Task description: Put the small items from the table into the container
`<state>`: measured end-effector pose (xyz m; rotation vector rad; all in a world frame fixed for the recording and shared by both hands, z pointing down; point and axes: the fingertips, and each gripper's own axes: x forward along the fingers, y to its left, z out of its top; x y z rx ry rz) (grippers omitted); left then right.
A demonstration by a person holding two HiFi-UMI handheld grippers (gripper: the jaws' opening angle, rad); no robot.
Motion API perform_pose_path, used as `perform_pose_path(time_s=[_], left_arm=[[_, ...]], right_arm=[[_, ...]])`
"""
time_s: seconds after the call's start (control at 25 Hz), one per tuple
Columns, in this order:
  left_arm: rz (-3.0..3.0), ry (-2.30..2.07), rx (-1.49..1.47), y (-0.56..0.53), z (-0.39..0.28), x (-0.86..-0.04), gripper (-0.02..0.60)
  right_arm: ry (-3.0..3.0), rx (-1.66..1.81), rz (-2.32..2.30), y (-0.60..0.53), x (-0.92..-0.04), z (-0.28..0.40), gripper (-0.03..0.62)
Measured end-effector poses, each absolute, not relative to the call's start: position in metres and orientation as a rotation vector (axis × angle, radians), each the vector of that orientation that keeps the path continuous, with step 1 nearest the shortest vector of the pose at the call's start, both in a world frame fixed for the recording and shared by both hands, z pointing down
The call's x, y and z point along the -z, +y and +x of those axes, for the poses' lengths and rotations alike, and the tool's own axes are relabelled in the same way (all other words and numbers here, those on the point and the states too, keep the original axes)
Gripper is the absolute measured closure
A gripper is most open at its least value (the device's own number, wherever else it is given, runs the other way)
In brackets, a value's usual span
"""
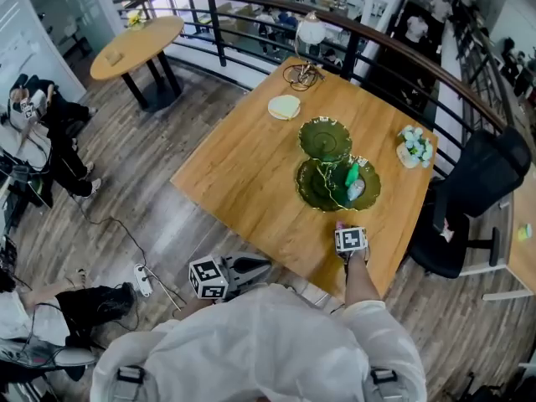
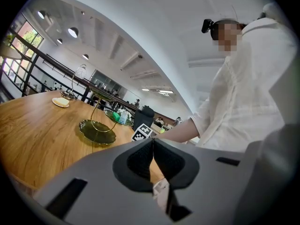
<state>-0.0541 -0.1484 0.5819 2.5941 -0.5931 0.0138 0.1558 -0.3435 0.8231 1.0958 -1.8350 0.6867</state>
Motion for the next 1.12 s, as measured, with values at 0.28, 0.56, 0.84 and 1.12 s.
perform_pose_path(time_s=[0.28, 0.56, 0.84, 1.12], left_arm=[[2.567, -0.624, -0.038, -0.148, -0.06, -0.584, 0.574], [2.562, -0.634, -0.036, -0.153, -0.059, -0.584, 0.574], [2.581, -0.594, -0.021, -0.159, -0.048, -0.583, 0.574], [2.607, -0.524, -0.006, -0.162, -0.038, -0.58, 0.574]], right_arm=[[-1.787, -0.736, 1.044, -0.344, -0.843, 0.156, 0.324], [-1.812, -0.738, 0.997, -0.342, -0.841, 0.156, 0.419], [-1.866, -0.756, 1.029, -0.33, -0.829, 0.157, 0.424], [-1.925, -0.76, 1.11, -0.325, -0.797, 0.162, 0.424]])
